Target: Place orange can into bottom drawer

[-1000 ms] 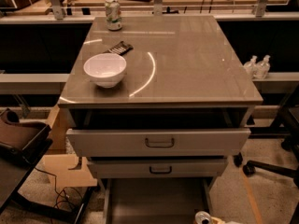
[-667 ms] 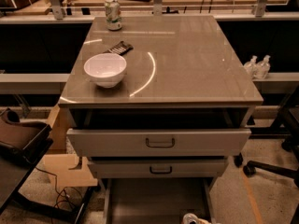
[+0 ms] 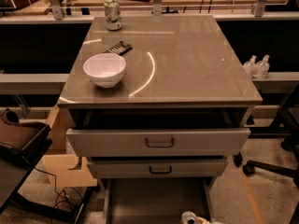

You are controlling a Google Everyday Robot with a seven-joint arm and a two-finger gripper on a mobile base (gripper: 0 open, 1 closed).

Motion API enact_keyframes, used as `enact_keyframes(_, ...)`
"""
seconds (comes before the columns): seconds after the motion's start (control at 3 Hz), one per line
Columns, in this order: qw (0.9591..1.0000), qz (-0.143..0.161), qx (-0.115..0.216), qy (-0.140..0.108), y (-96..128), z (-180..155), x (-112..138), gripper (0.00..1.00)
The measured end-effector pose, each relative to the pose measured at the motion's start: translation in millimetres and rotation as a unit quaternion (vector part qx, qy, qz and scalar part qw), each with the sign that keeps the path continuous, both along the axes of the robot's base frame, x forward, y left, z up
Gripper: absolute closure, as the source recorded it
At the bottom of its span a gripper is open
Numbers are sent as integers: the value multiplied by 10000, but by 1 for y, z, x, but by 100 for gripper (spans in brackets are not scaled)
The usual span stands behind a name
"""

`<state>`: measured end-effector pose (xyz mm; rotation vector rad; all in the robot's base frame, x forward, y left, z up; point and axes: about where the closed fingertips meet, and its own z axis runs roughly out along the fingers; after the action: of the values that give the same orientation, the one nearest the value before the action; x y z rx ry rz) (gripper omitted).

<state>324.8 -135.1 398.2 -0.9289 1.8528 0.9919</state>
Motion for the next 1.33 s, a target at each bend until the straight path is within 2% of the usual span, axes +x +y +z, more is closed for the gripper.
enact_keyframes(0.67, 9976, 7, 320, -614, 27, -35, 82, 100)
enact_keyframes(1.0, 9962, 146, 217, -835, 52, -68, 135, 100)
enact_keyframes(1.33, 9951, 316, -93, -931, 70, -96, 161, 100)
